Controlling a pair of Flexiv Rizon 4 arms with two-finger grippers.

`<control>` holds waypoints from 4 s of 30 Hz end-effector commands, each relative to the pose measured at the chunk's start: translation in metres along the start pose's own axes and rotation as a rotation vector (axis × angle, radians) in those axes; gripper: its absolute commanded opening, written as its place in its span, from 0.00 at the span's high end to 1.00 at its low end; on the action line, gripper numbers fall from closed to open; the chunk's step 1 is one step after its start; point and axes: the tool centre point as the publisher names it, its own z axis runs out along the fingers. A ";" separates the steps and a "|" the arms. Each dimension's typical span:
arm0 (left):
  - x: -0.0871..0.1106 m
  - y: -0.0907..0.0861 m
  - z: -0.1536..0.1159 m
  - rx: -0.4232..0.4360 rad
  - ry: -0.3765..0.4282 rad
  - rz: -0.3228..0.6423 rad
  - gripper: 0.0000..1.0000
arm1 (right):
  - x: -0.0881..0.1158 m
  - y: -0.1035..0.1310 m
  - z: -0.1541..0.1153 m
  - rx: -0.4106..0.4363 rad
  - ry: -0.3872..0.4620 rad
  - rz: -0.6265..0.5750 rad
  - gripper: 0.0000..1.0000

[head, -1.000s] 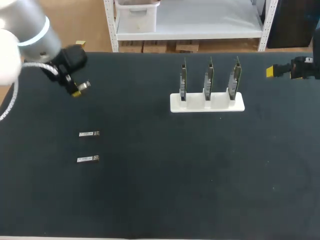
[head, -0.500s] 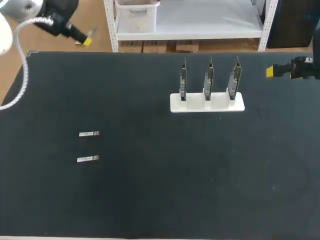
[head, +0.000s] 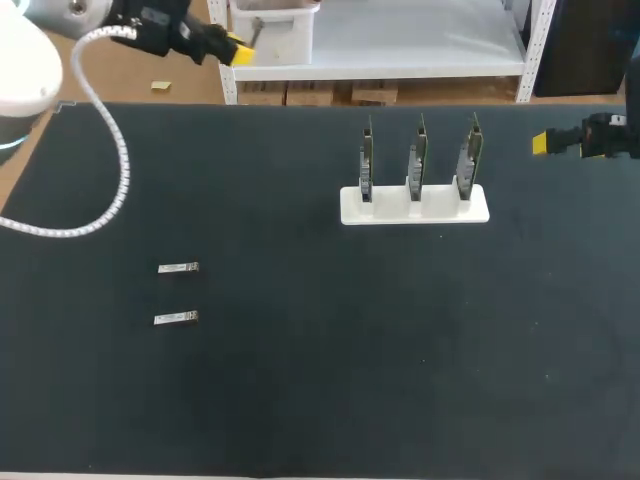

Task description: Pick up the optical module with the left hand, and insert it into the network port with the right hand.

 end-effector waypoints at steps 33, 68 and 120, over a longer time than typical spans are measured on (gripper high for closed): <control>-0.053 -0.091 0.097 0.431 -0.381 0.179 1.00 | 0.000 0.000 0.000 0.000 0.000 0.000 0.00; -0.030 -0.083 0.136 0.411 -0.410 0.056 1.00 | 0.000 0.000 0.000 0.000 0.000 0.000 0.00; -0.014 -0.095 0.140 0.387 -0.393 0.006 1.00 | 0.000 0.000 0.000 0.000 0.000 0.000 0.00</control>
